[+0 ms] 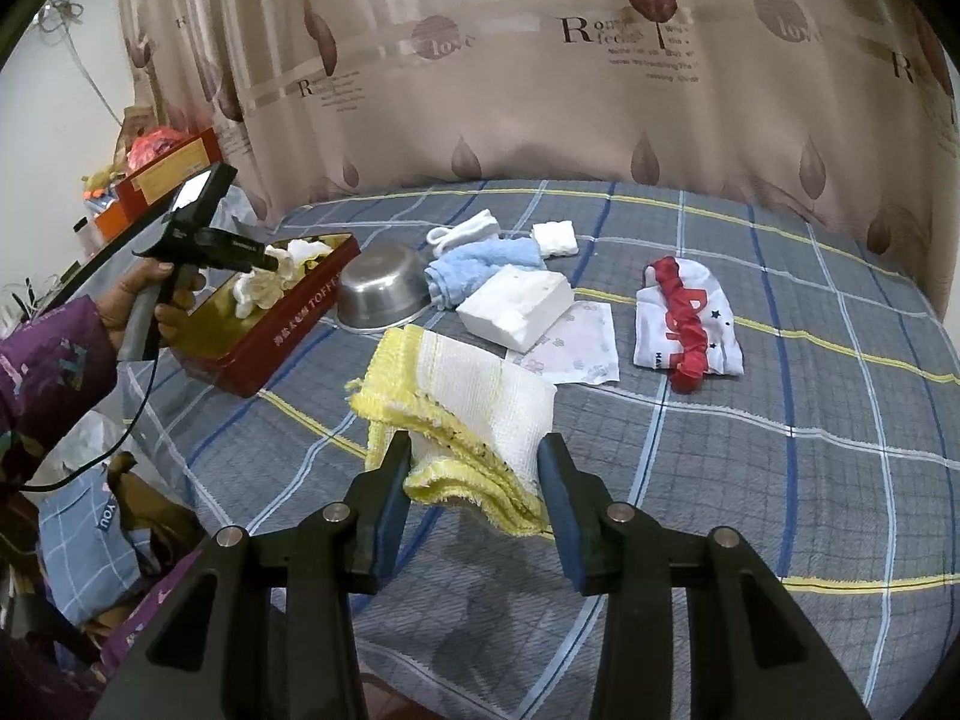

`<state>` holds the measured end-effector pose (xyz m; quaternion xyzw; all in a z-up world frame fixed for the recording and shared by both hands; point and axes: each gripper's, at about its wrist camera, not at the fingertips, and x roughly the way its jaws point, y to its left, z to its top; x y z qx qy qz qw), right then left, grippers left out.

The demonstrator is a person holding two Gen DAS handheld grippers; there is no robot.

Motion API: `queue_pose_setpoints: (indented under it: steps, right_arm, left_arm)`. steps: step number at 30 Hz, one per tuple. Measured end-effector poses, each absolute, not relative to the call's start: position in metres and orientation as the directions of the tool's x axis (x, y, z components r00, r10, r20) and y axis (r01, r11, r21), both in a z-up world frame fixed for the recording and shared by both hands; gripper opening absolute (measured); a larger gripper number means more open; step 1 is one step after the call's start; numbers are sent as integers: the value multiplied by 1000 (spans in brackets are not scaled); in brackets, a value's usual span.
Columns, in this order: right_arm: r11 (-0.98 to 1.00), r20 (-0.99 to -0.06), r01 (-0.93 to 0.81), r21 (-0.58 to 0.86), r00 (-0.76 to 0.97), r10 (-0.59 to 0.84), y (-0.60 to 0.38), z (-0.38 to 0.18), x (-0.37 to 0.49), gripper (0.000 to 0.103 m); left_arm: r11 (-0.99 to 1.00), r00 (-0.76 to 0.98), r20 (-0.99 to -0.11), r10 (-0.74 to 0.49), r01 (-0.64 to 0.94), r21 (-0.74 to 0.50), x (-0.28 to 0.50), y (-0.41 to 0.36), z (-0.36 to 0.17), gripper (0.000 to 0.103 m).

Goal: Organize soft objects
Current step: 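Carry the cream cloth into the gold tin and open the left gripper, then carry the yellow-edged towel into the gold tin and open the right gripper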

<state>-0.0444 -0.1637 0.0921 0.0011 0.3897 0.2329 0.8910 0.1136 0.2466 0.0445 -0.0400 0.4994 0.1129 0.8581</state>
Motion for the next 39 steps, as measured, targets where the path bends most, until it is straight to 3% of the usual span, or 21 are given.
queue_pose_setpoints:
  steps: [8,13,24,33,39]
  right_arm:
    - [873,-683,-454,177,582,441,-150,102,-47,39]
    - [835,-658,-522,172,571,492,-122,118,-42,39]
    - [702,-648,-672,236,429,629,27,134,21,39]
    - [724,-763,-679,118,405,504,138,94,72,39]
    - [755,-813,-652,62,406,418,165,64,98,40]
  left_arm:
    - [962,531,-831,164,-274,15,98,253,67,47]
    - [937,591,-793,150,-342,-78,61,257,87,47]
    - [885,565,-774,286,-465,-11,-63,221,87,47]
    - [869,589,-696,411,-483,104,-111,202,81,47]
    - [891,601,-712,363,-448,76,-107,203,77,47]
